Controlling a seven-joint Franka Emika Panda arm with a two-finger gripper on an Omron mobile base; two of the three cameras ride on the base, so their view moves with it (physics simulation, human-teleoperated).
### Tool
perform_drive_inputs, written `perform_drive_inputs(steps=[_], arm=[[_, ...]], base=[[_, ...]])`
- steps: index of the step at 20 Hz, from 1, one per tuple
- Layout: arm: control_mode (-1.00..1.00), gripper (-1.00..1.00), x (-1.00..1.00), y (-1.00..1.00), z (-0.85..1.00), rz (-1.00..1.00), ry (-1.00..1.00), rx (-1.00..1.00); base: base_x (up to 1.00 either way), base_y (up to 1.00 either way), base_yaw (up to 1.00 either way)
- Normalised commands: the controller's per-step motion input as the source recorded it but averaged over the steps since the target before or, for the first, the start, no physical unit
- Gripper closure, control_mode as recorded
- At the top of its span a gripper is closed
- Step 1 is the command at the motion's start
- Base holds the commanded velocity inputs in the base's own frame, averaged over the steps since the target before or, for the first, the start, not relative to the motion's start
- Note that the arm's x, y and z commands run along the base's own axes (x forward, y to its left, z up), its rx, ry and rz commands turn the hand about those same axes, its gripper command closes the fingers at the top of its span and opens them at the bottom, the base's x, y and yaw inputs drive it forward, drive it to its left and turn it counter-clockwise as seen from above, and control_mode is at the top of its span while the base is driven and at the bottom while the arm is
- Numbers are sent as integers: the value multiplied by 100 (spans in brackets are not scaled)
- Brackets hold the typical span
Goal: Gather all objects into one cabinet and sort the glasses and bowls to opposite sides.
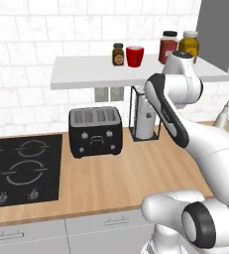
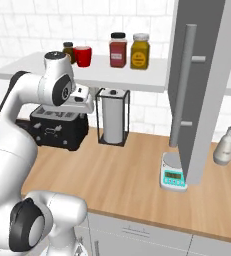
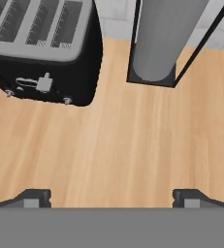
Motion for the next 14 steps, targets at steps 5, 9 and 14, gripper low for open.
perform_drive_inputs(steps=[5, 9, 14], arm=[[-100, -100, -15, 10, 38, 1, -16, 1], [-100, -100, -13, 52, 99, -1, -41, 0], [-100, -100, -1, 18, 84, 0, -32, 0]], base=[[-27, 4, 4], [0, 0, 0], [0, 0, 0]])
